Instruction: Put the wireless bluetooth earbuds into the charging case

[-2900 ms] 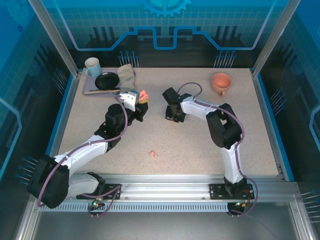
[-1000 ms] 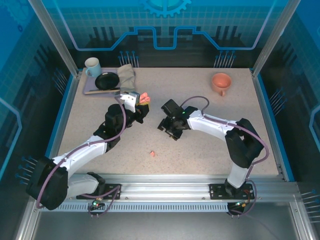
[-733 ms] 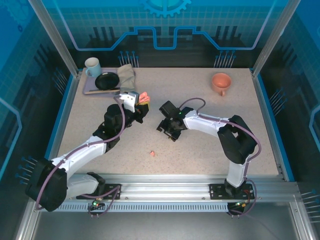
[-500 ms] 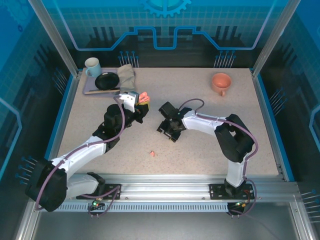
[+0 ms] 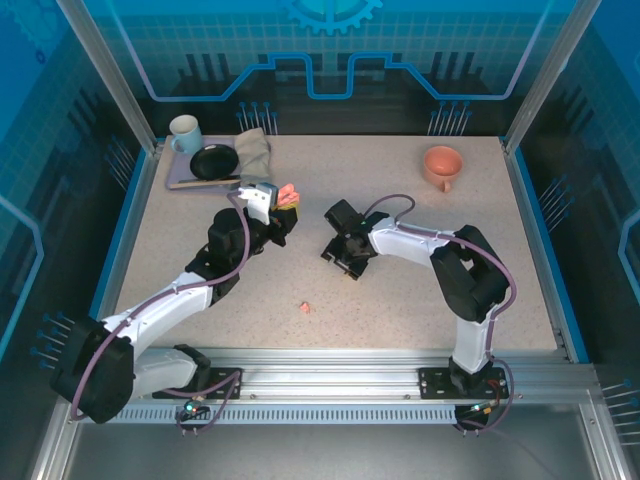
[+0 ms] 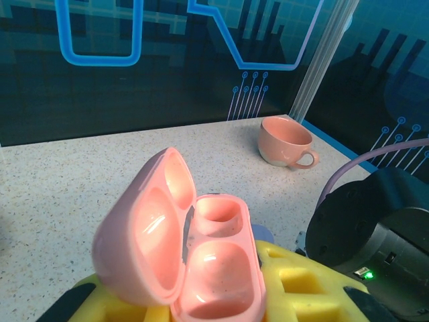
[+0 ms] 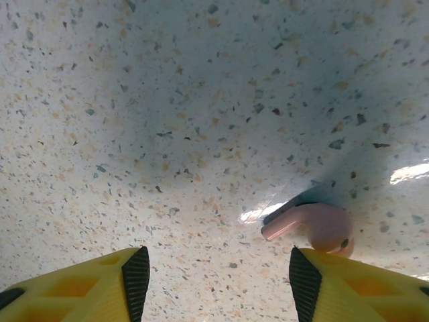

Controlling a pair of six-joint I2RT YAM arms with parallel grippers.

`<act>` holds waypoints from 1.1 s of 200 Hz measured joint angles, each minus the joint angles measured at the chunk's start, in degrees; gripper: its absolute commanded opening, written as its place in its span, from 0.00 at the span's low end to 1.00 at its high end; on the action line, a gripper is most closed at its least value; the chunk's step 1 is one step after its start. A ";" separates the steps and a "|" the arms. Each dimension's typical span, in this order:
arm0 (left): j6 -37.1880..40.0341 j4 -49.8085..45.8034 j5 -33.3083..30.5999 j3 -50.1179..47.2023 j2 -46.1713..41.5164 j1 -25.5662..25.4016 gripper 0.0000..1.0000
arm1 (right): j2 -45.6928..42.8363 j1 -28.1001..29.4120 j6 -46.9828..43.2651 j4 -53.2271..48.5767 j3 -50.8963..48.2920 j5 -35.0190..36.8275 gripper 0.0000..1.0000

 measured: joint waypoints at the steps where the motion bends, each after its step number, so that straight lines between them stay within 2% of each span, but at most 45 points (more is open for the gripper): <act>1: 0.00 0.00 0.00 0.00 0.00 0.00 0.00 | 0.00 0.00 0.00 0.00 0.00 -0.02 0.61; 87: -0.02 0.20 0.00 0.02 0.24 0.00 0.00 | -0.96 -1.81 -3.76 -1.55 -0.70 1.46 0.61; 123: -0.24 0.20 0.00 0.02 0.26 0.00 0.00 | -5.55 -2.27 -4.44 -5.77 -1.05 4.28 0.63; 149: -0.42 0.20 0.00 0.63 1.07 0.00 0.00 | -9.77 -2.25 0.94 -11.50 -0.31 7.04 0.63; 186: -0.48 -0.07 -0.02 5.03 3.78 0.02 0.00 | -10.19 -2.25 13.18 -16.44 0.11 7.74 0.62; 220: -0.68 -0.74 0.04 8.76 5.16 0.33 0.00 | -7.06 -2.56 14.56 -21.05 5.14 10.14 0.62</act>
